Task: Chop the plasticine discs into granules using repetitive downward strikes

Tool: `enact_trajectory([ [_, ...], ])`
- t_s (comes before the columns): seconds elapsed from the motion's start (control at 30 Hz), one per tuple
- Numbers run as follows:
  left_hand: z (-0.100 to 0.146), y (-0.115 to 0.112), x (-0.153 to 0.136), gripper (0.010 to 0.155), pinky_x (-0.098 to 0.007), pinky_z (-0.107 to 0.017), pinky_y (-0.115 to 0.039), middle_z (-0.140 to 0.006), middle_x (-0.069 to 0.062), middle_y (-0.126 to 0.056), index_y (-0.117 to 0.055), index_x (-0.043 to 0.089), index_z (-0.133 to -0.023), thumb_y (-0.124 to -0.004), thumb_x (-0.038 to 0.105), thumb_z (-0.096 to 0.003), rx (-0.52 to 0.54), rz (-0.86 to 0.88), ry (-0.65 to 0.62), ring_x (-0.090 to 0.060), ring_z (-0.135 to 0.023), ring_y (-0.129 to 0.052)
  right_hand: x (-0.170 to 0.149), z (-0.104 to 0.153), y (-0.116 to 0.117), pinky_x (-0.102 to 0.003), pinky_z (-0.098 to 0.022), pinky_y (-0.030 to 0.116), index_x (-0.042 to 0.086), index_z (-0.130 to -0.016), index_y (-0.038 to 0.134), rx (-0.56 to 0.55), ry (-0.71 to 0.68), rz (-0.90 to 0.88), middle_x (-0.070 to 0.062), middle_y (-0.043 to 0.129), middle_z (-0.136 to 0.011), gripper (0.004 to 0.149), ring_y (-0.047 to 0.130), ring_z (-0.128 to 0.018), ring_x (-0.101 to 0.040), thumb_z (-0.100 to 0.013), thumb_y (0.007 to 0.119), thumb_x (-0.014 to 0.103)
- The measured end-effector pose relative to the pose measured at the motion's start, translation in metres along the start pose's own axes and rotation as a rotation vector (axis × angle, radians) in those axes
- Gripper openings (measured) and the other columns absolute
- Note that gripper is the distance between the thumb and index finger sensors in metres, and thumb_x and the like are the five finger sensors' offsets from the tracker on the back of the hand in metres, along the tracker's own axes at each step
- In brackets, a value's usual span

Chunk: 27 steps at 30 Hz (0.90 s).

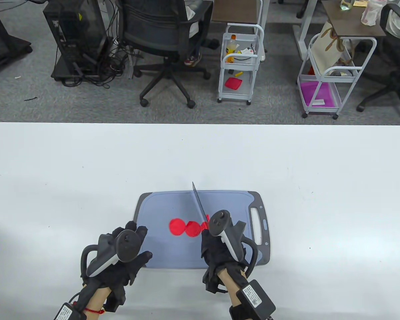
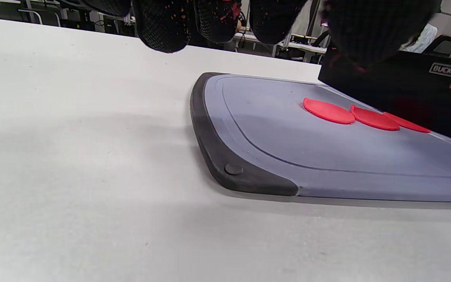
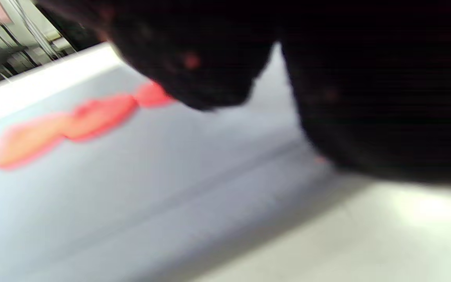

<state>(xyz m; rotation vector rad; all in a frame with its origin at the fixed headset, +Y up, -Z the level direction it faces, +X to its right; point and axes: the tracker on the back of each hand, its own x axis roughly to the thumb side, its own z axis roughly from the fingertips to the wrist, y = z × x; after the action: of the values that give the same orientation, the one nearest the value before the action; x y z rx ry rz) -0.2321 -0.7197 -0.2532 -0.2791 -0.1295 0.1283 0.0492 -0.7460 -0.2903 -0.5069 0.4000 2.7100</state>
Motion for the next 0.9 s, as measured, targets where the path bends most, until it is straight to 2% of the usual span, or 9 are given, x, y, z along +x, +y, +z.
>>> enact_trajectory([
  [0.1, 0.002, 0.001, 0.002, 0.078, -0.067, -0.075, -0.047, -0.127, -0.009, -0.046, -0.051, 0.032, -0.113, -0.065, 0.063, -0.0430, 0.001, -0.001, -0.003, -0.047, -0.110, -0.060, 0.004, -0.007, 0.001, -0.048, -0.005, 0.085, 0.011, -0.077, 0.083, 0.043, 0.018, -0.010, 0.008, 0.100, -0.029, 0.055, 0.108, -0.001, -0.027, -0.048, 0.070, 0.056],
  [0.17, 0.003, 0.002, 0.003, 0.078, -0.066, -0.075, -0.047, -0.127, -0.009, -0.046, -0.051, 0.033, -0.113, -0.065, 0.063, -0.0430, 0.007, 0.004, -0.011, -0.047, -0.110, -0.060, 0.009, -0.009, 0.002, -0.048, -0.005, 0.085, 0.011, -0.077, 0.083, 0.024, 0.022, 0.007, 0.008, 0.100, -0.028, 0.055, 0.108, -0.001, -0.028, -0.048, 0.070, 0.056],
  [0.33, 0.004, 0.001, 0.003, 0.078, -0.066, -0.075, -0.047, -0.127, -0.009, -0.046, -0.051, 0.033, -0.113, -0.065, 0.063, -0.0430, 0.002, -0.001, -0.008, -0.046, -0.110, -0.060, 0.014, -0.001, -0.001, -0.048, -0.005, 0.085, 0.010, -0.077, 0.082, 0.045, 0.036, 0.098, 0.008, 0.101, -0.028, 0.056, 0.109, -0.002, -0.029, -0.048, 0.069, 0.056],
  [0.43, 0.003, 0.001, 0.002, 0.078, -0.066, -0.075, -0.047, -0.127, -0.010, -0.046, -0.051, 0.032, -0.113, -0.065, 0.063, -0.0430, 0.003, 0.004, -0.004, -0.047, -0.110, -0.060, 0.011, -0.009, 0.002, -0.048, -0.005, 0.085, 0.010, -0.077, 0.082, 0.032, 0.030, 0.024, 0.008, 0.100, -0.028, 0.056, 0.109, -0.002, -0.028, -0.048, 0.070, 0.057],
  [0.57, 0.004, 0.001, 0.002, 0.078, -0.066, -0.075, -0.047, -0.127, -0.010, -0.046, -0.051, 0.033, -0.113, -0.065, 0.063, -0.0430, 0.005, 0.000, -0.009, -0.046, -0.110, -0.061, 0.011, -0.009, 0.001, -0.048, -0.005, 0.085, 0.011, -0.077, 0.083, 0.012, 0.018, 0.018, 0.008, 0.101, -0.029, 0.056, 0.109, -0.002, -0.028, -0.048, 0.070, 0.057],
  [0.7, 0.003, 0.002, 0.001, 0.078, -0.066, -0.075, -0.047, -0.127, -0.009, -0.046, -0.051, 0.033, -0.113, -0.065, 0.063, -0.0430, 0.003, 0.004, -0.005, -0.046, -0.110, -0.060, 0.001, -0.006, -0.008, -0.048, -0.005, 0.085, 0.010, -0.075, 0.086, -0.075, -0.038, -0.064, 0.007, 0.102, -0.028, 0.055, 0.108, -0.001, -0.028, -0.048, 0.073, 0.056],
  [0.77, 0.002, 0.002, 0.001, 0.078, -0.066, -0.075, -0.047, -0.127, -0.010, -0.046, -0.051, 0.033, -0.113, -0.065, 0.063, -0.0430, 0.003, -0.001, 0.001, -0.047, -0.110, -0.060, 0.000, -0.003, -0.012, -0.048, -0.005, 0.084, 0.010, -0.075, 0.086, -0.025, -0.034, -0.061, 0.007, 0.102, -0.028, 0.055, 0.108, -0.001, -0.028, -0.048, 0.073, 0.056],
  [0.9, 0.004, 0.001, 0.004, 0.078, -0.066, -0.075, -0.047, -0.127, -0.010, -0.046, -0.051, 0.033, -0.113, -0.065, 0.063, -0.0429, -0.002, -0.012, -0.006, -0.046, -0.110, -0.061, -0.004, 0.000, -0.008, -0.047, -0.004, 0.084, 0.010, -0.075, 0.087, -0.013, -0.032, -0.053, 0.006, 0.102, -0.028, 0.055, 0.108, 0.000, -0.028, -0.048, 0.073, 0.056],
])
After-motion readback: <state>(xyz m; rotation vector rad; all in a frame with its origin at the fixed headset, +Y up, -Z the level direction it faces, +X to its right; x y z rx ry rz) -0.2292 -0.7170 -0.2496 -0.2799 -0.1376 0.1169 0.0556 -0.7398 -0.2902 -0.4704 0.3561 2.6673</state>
